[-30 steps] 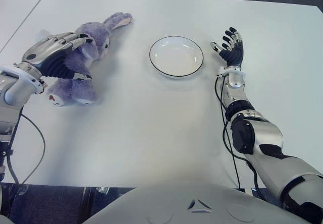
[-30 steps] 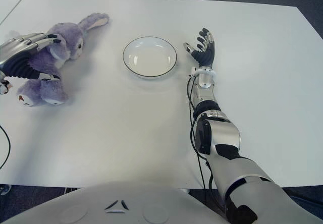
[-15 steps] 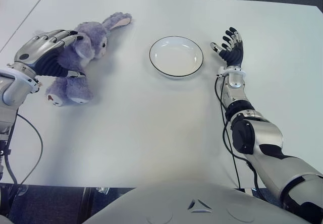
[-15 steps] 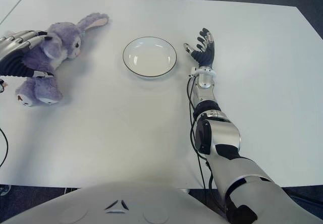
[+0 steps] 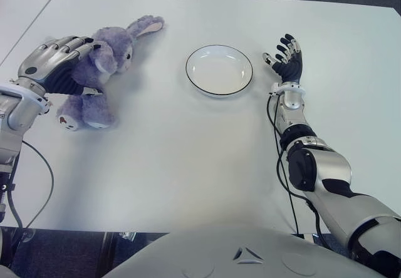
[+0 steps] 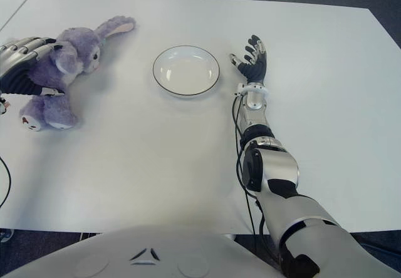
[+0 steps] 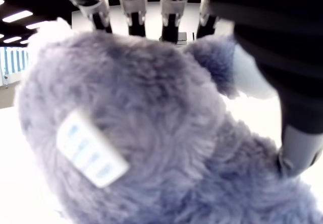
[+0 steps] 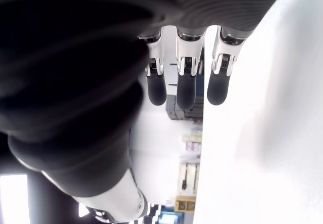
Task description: Put the doll into the plate.
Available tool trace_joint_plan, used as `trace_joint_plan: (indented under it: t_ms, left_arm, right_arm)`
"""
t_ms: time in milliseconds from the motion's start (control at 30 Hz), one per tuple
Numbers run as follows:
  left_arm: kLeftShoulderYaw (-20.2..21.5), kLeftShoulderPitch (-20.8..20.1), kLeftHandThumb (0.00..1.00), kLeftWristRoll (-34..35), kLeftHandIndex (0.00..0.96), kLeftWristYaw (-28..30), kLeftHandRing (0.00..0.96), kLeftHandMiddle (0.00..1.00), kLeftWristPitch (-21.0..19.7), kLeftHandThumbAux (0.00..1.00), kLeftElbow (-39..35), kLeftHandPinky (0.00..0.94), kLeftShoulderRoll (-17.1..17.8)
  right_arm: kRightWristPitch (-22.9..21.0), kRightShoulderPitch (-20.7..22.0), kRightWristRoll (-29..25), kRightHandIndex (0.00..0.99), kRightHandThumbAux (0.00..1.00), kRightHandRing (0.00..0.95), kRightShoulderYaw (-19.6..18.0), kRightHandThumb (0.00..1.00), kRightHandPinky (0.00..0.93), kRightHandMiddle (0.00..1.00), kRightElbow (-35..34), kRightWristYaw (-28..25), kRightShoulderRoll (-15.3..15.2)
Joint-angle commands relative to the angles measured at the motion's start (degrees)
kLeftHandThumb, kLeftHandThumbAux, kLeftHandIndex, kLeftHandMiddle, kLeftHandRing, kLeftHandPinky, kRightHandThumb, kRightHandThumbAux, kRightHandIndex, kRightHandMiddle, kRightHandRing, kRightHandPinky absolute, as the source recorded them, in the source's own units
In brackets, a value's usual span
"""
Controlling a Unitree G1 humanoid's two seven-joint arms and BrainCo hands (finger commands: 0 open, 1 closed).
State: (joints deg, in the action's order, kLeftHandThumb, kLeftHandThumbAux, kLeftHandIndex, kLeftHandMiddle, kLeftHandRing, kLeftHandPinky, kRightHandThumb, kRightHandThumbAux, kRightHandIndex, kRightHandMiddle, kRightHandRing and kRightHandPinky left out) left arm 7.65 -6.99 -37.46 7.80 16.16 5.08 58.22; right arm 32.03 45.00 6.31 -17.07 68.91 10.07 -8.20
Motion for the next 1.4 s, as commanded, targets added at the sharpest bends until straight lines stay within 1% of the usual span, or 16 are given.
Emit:
trace_joint_plan:
  t_ms: [33, 333, 500, 600, 667, 800, 967, 1067, 1133, 1200, 1300, 1400]
  left_arm:
    - [-2.63, -1.2, 0.0, -4.0, 0.019, -3.05, 0.0, 0.0, -1.05, 0.695, 2.37, 0.0, -0.85]
    - [-3.18, -2.07, 0.021, -6.88, 0.017, -6.53, 0.0, 0.0, -2.07, 0.724, 2.46, 0.0, -1.35]
    - [-3.62, -2.44, 0.022, -8.49, 0.014, -8.31, 0.0, 0.0, -2.95, 0.715, 1.96, 0.0, -1.66]
    - [-4.12, -3.09, 0.01, -9.99, 0.014, -11.63, 0.0, 0.0, -2.95, 0.697, 2.58, 0.0, -2.09]
    - [-4.32, -3.3, 0.005, -10.4, 0.014, -12.76, 0.0, 0.0, -2.99, 0.685, 2.78, 0.0, -2.24]
    - [-5.21, -4.78, 0.001, -10.71, 0.011, -15.56, 0.0, 0.0, -2.53, 0.67, 3.69, 0.0, -3.79]
    - [-6.15, -5.86, 0.0, -10.79, 0.005, -17.07, 0.0, 0.0, -2.25, 0.65, 4.36, 0.0, -4.87]
    - [-7.46, -7.29, 0.0, -10.94, 0.002, -17.68, 0.0, 0.0, -2.17, 0.635, 5.26, 0.0, -5.91]
    - [-9.35, -9.49, 0.0, -11.67, 0.001, -18.82, 0.0, 0.0, -2.0, 0.627, 7.76, 0.0, -7.23]
    - [-10.17, -10.4, 0.0, -11.96, 0.0, -19.44, 0.0, 0.0, -1.93, 0.624, 8.88, 0.0, -7.64]
    - [-12.41, -13.75, 0.0, -12.67, 0.0, -23.57, 0.0, 0.0, 0.57, 0.627, 16.37, 0.0, -8.37]
    - [-13.16, -15.01, 0.0, -12.46, 0.0, -26.09, 0.0, 0.0, 2.06, 0.644, 19.12, 0.0, -8.38]
  right_arm:
    - [-6.87, -14.69, -1.81, 0.132, 0.959, 0.157, -1.22, 0.313, 0.201, 0.161, 8.91, -0.49, 3.51]
    - [-6.76, -14.65, -1.78, 0.136, 0.946, 0.159, -1.42, 0.319, 0.202, 0.164, 8.9, -0.96, 3.45]
    - [-6.78, -14.64, -1.77, 0.134, 0.938, 0.159, -1.48, 0.313, 0.202, 0.164, 8.9, -1.19, 3.4]
    - [-6.74, -14.59, -1.78, 0.136, 0.946, 0.16, -1.57, 0.313, 0.203, 0.165, 8.89, -1.17, 3.39]
    - [-6.71, -14.57, -1.78, 0.137, 0.95, 0.161, -1.61, 0.315, 0.202, 0.165, 8.89, -1.16, 3.4]
    - [-6.7, -14.57, -1.6, 0.139, 0.951, 0.161, -1.53, 0.315, 0.201, 0.165, 8.88, -0.9, 3.43]
    - [-6.56, -14.6, -1.31, 0.139, 0.956, 0.161, -1.3, 0.291, 0.201, 0.164, 8.87, -0.68, 3.42]
    - [-6.44, -14.62, -1.07, 0.138, 0.959, 0.161, -1.07, 0.277, 0.2, 0.163, 8.86, -0.46, 3.45]
    - [-6.56, -14.61, -1.0, 0.137, 0.962, 0.161, -1.0, 0.265, 0.2, 0.162, 8.87, -0.31, 3.47]
    - [-6.61, -14.6, -0.99, 0.137, 0.963, 0.161, -0.98, 0.26, 0.2, 0.161, 8.87, -0.27, 3.47]
    - [-6.62, -14.67, -0.99, 0.137, 0.966, 0.161, -0.97, 0.258, 0.201, 0.161, 8.86, -0.18, 3.53]
    - [-6.56, -14.74, -1.06, 0.138, 0.968, 0.161, -1.03, 0.281, 0.196, 0.164, 8.85, -0.24, 3.56]
